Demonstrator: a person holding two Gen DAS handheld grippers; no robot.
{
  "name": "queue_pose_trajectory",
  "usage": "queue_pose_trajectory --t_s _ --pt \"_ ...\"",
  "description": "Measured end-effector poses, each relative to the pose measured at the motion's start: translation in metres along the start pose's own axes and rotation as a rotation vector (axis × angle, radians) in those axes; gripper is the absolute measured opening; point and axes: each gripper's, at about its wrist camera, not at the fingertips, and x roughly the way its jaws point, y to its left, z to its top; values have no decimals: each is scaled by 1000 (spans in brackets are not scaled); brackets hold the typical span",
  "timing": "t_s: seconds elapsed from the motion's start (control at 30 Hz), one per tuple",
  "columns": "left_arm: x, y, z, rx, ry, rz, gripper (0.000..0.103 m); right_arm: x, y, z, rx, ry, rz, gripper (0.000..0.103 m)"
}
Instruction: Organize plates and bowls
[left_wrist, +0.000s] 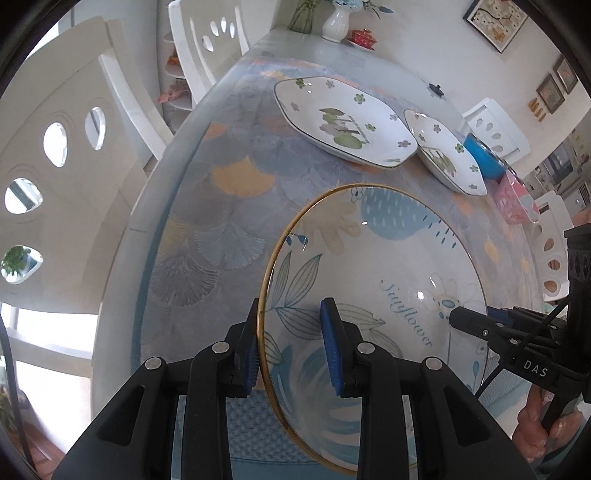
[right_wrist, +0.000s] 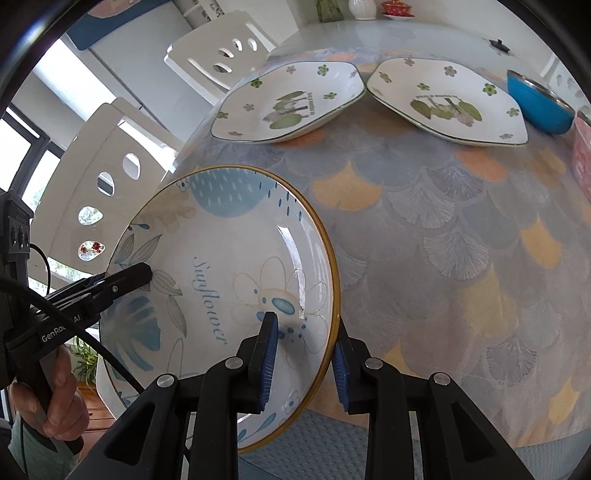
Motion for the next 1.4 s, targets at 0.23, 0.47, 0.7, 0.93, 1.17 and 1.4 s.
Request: queue_pose_trajectory --t_s 0.23,0.47,0.7,0.93,1.17,1.4 --pt "17 -9 -1 30 26 5 26 8 -9 -3 28 26 -34 28" --pt "23 -9 -2 32 48 0 27 13 -11 -8 17 45 -60 28" --pt "14 -14 -3 99 15 58 26 1 -11 -8 17 19 -61 28" --pt "-20 -33 2 178 -82 99 26 -44 -17 -14 37 -54 -108 28" --pt "-77 -81 8 217 -244 70 27 -116 -15 -9 -3 -167 -108 28" --pt "-125 -127 6 171 -294 -10 39 -180 -18 -18 -53 -254 -26 57"
